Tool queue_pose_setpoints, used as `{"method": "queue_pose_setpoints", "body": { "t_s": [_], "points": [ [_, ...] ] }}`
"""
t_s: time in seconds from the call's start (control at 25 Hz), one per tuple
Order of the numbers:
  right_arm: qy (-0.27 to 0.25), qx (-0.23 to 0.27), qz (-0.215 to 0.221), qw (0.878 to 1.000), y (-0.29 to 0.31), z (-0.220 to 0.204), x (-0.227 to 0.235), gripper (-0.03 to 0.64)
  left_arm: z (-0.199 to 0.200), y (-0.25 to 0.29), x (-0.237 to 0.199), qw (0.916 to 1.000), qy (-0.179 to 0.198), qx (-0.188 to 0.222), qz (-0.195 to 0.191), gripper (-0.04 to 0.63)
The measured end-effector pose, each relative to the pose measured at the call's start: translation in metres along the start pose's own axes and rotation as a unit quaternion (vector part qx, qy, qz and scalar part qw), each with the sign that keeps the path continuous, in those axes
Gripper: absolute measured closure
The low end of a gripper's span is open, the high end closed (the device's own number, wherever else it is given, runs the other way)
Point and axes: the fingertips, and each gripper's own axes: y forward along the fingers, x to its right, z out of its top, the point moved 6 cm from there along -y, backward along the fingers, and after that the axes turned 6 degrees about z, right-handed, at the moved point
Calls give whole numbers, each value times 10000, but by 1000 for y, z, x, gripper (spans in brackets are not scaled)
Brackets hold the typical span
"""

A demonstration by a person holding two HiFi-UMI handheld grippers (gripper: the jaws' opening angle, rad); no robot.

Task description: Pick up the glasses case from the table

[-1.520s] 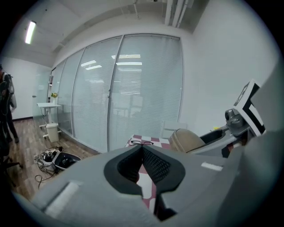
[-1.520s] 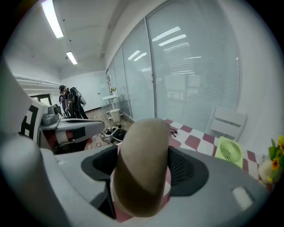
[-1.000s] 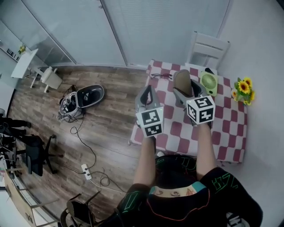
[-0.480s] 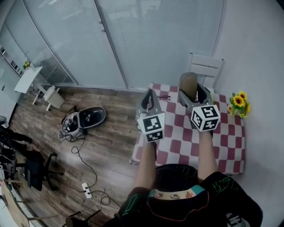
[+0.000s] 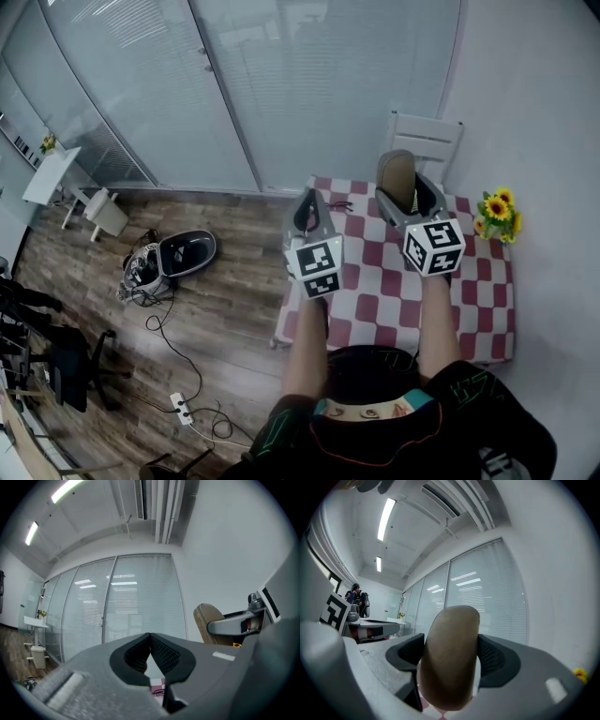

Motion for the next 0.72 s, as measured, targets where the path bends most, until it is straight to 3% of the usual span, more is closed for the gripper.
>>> {"method": "queue_pose_setpoints", "body": {
  "t_s": [0.72],
  "points": [
    [-54,-183,91,9998,-3,-10,-8,258,-30,-15,-6,9989,-236,-335,227,588]
  ]
}}
